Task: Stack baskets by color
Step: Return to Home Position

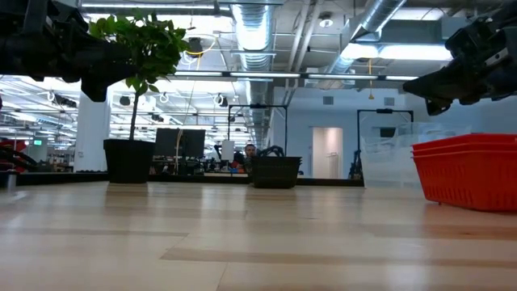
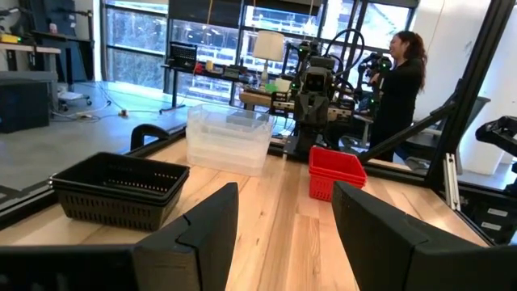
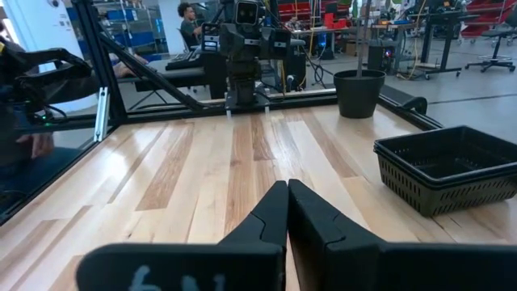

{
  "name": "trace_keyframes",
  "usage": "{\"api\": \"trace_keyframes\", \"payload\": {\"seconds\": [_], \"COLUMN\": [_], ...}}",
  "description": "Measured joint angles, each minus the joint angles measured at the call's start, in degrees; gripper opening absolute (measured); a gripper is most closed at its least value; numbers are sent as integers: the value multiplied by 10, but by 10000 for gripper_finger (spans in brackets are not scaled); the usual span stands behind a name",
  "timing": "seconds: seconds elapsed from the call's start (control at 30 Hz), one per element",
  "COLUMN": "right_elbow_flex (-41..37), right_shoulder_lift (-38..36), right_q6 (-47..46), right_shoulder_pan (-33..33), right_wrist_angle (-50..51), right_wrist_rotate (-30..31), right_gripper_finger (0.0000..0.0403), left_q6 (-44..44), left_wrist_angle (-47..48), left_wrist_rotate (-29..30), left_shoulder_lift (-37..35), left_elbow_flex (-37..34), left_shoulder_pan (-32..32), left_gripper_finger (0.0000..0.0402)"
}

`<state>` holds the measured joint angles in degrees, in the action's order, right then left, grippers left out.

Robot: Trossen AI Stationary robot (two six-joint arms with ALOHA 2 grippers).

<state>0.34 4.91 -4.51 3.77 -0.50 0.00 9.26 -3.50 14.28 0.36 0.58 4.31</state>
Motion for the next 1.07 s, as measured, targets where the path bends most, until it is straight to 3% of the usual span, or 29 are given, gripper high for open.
{"api": "trace_keyframes", "payload": {"seconds": [1.07], "right_elbow_flex": [0], "right_shoulder_lift": [0], "right_q6": [0], "right_shoulder_pan": [0], "right_wrist_angle": [0], "right_wrist_rotate": [0], "right_gripper_finger": [29], "left_q6": [0], "left_wrist_angle": [0], "left_wrist_rotate": [0], "left_shoulder_lift": [0], "left_elbow_flex": [0], "left_shoulder_pan": [0], "left_gripper_finger": [188]}}
